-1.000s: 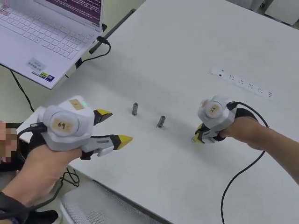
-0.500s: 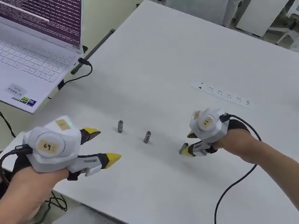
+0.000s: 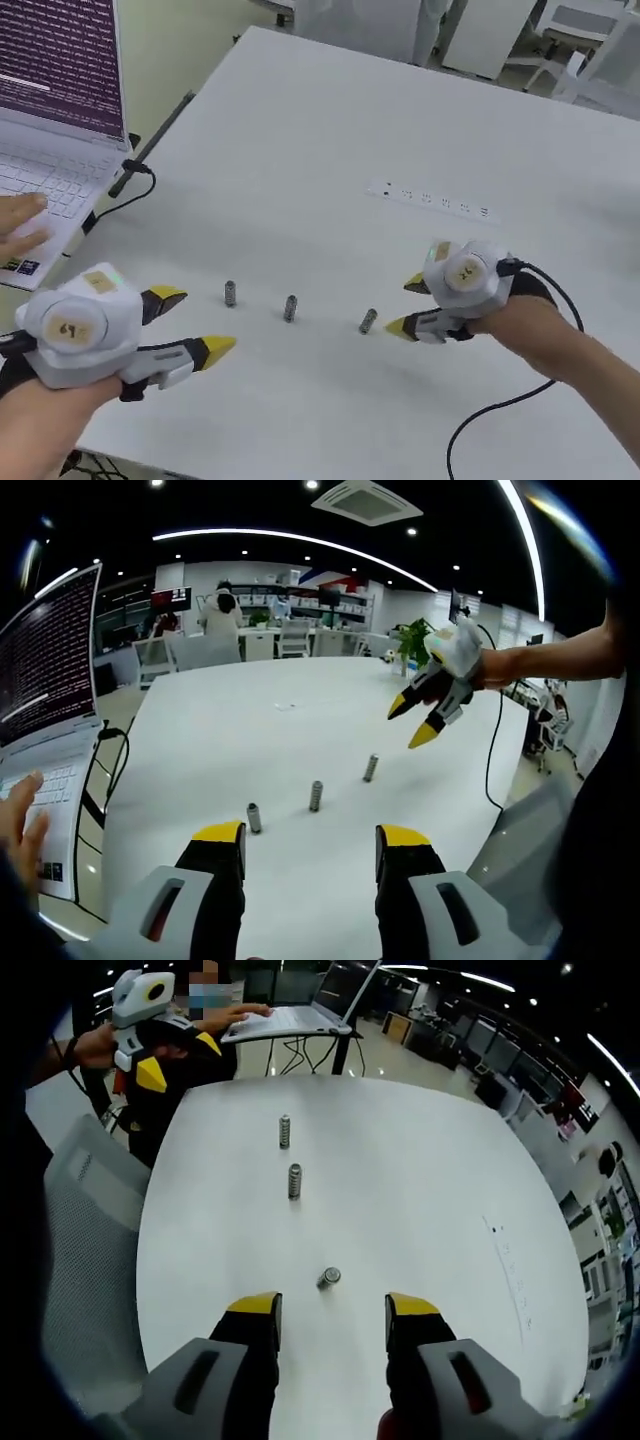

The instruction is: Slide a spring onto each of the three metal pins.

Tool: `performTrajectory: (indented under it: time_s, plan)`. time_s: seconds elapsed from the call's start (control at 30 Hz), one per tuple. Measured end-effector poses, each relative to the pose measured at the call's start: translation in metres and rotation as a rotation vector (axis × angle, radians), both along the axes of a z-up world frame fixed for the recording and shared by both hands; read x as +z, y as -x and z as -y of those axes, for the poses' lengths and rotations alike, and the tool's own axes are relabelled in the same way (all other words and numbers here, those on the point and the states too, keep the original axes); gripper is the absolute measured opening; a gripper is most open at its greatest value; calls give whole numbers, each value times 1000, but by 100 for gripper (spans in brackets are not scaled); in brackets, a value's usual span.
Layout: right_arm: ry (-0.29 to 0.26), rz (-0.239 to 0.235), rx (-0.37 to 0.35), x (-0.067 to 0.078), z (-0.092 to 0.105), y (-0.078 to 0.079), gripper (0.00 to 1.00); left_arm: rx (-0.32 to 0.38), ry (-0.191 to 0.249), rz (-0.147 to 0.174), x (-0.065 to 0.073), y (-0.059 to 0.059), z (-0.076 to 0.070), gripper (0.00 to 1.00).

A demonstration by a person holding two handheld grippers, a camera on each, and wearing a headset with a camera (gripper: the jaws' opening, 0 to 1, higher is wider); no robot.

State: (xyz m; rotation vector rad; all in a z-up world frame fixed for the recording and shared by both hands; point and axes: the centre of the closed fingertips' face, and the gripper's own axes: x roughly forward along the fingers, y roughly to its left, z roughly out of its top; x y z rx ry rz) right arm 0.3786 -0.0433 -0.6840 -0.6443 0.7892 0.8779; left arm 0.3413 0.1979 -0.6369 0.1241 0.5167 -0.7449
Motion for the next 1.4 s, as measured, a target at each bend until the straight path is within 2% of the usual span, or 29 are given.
performTrajectory:
  time_s: [0.1,0.4,0.8,1.1,1.4]
  plan:
    - [-34,28,-46,8,7,7,41,3,0,3,2,-1,-3,48]
    - [-97,54,-168,21,27,36,44,8,6,13,5,3,-9,48]
    - [-257,87,-322,36,23,72,50,9,12,27,16,11,-14,49]
    - [-358,76,-435,33,20,101,55,-4,15,32,19,20,-16,50]
    - [-379,50,-485,24,15,124,61,-3,25,27,17,25,-21,51]
